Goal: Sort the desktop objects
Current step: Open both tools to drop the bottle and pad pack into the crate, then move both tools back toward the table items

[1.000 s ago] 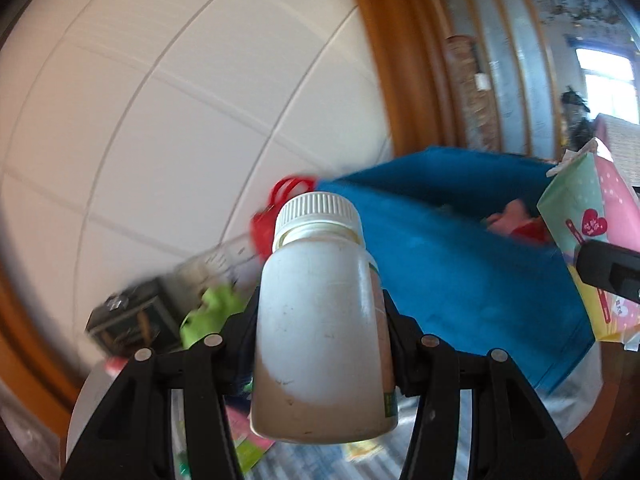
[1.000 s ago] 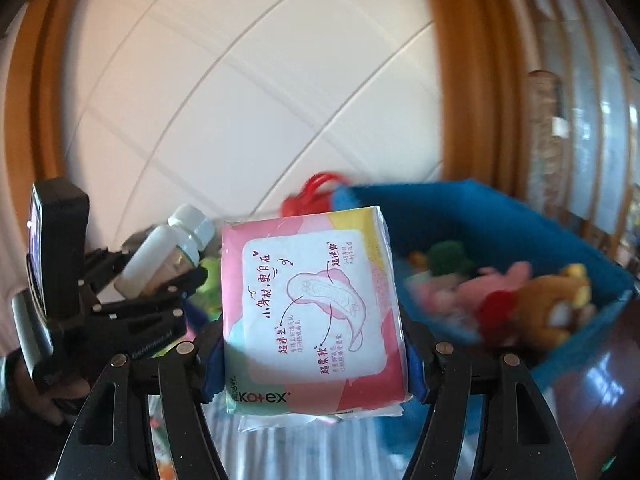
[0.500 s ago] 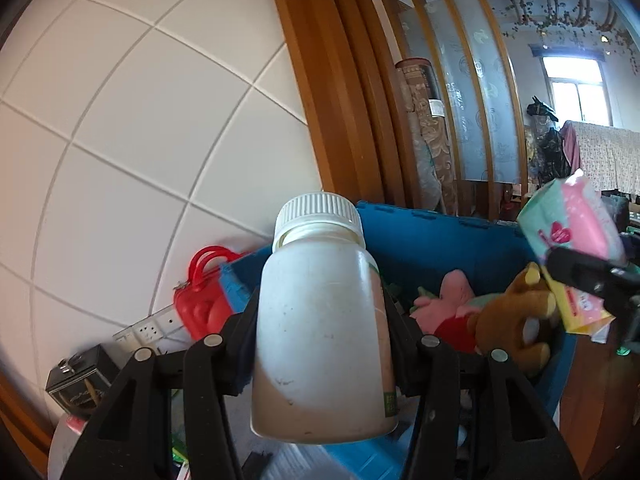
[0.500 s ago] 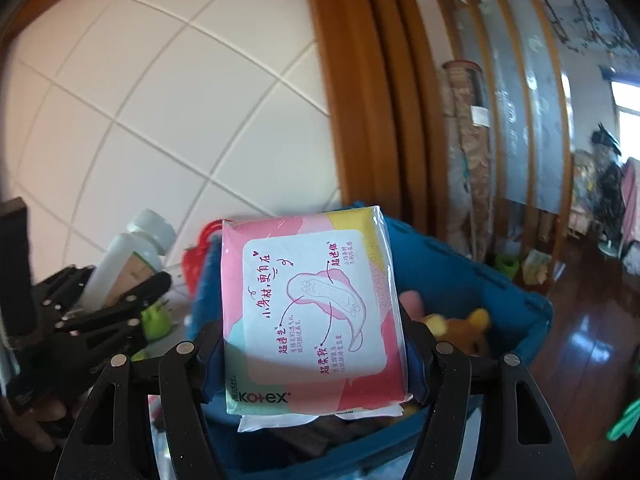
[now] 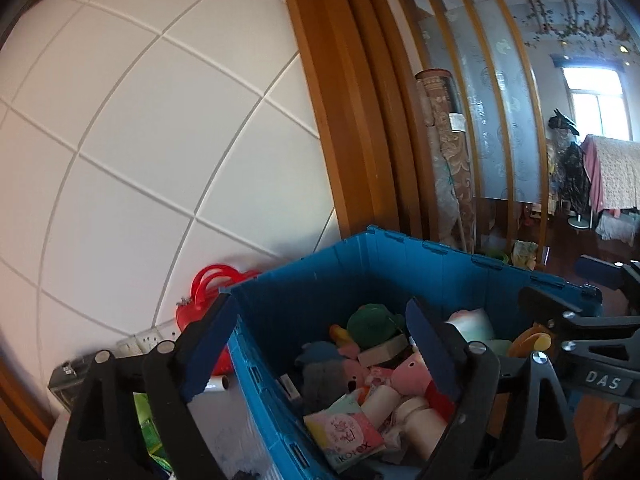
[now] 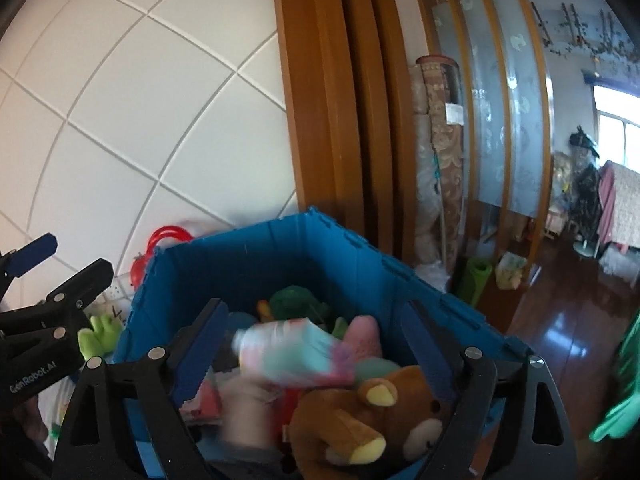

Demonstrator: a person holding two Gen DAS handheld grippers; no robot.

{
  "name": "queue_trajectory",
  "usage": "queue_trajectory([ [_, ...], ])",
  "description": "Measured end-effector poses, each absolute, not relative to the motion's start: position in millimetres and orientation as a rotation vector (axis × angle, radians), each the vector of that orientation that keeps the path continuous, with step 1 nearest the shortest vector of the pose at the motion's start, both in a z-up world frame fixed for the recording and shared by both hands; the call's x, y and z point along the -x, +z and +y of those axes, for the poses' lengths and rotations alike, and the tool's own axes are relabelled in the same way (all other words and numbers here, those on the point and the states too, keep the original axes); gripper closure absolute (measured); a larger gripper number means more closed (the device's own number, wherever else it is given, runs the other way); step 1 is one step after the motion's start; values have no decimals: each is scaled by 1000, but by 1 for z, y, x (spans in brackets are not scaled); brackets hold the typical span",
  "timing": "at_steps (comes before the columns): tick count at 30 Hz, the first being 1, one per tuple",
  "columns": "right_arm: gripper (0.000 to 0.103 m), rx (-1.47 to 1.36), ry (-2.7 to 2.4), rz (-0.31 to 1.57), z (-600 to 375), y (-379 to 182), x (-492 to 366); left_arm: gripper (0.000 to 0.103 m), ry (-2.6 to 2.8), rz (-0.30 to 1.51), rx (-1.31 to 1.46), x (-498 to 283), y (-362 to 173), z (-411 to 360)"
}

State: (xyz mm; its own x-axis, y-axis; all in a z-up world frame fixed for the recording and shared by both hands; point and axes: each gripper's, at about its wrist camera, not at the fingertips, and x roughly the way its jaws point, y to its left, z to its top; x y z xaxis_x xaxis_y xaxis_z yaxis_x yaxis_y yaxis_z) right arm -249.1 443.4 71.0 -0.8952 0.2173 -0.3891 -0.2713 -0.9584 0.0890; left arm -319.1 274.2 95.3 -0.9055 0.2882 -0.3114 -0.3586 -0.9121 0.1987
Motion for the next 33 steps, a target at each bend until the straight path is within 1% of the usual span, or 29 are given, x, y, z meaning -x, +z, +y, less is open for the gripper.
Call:
queue_trajectory([
  [6, 8, 492, 2779, 157, 448, 76, 244, 16, 2762, 353, 427, 310, 84, 265],
  [18, 7, 468, 2804, 142, 440, 77, 233, 16, 2793, 330, 433, 286, 78, 252],
  [21, 3, 453, 2808, 133, 434, 78, 230, 16, 2803, 307, 438, 283, 76, 243],
  [27, 3, 442, 2861, 120, 410, 81, 226, 16, 2843, 261, 446, 275, 71, 212],
  [33, 2, 453, 2968, 117, 366, 78, 225, 16, 2911, 214, 485, 261, 47, 152],
])
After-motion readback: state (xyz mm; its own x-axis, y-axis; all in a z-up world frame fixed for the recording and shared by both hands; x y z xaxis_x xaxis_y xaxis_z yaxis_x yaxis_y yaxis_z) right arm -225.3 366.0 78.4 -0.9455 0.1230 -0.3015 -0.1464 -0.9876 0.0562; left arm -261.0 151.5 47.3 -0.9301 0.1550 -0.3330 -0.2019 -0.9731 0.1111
